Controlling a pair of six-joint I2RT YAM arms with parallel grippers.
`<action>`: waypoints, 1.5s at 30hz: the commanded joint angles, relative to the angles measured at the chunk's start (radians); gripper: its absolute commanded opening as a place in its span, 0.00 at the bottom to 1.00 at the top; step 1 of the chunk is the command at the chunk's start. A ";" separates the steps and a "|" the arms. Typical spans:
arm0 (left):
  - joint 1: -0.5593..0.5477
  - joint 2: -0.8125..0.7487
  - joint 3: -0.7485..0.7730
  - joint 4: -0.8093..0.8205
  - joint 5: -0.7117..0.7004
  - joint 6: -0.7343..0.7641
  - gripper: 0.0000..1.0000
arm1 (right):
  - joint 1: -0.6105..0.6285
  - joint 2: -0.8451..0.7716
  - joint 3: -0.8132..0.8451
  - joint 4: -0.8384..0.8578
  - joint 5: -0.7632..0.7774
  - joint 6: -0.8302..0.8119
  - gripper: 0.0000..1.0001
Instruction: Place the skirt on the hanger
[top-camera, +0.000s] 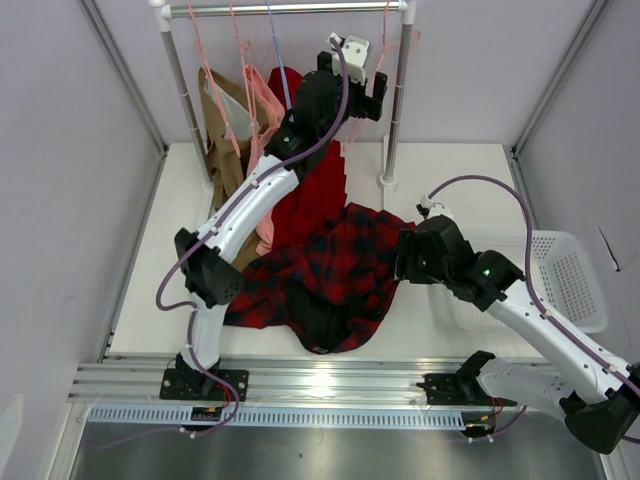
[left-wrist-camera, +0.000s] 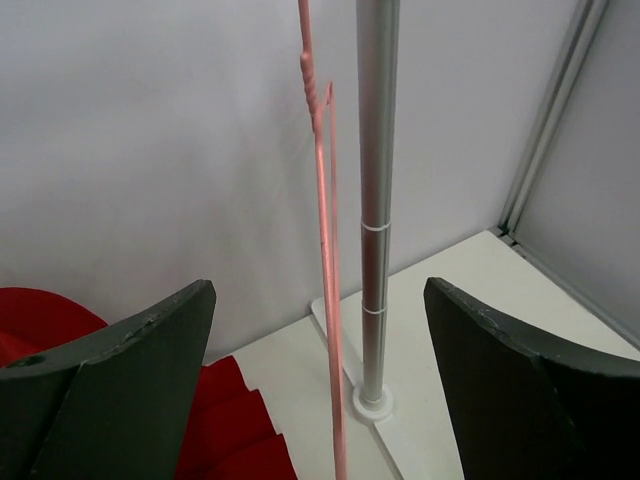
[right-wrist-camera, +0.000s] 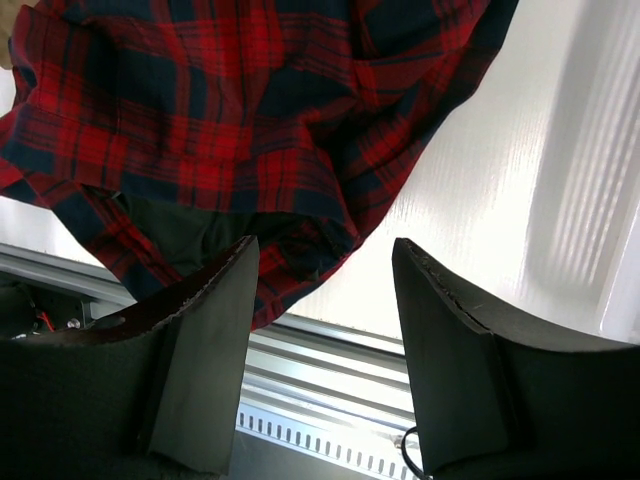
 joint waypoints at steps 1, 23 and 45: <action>-0.003 0.045 0.082 0.020 -0.041 0.040 0.92 | -0.010 -0.020 0.057 -0.018 0.012 -0.038 0.61; -0.003 0.094 0.081 0.040 -0.053 0.040 0.53 | -0.062 -0.032 0.020 -0.001 -0.002 -0.089 0.54; -0.003 0.042 0.142 0.068 -0.143 0.066 0.00 | -0.083 -0.018 0.033 0.005 -0.030 -0.110 0.53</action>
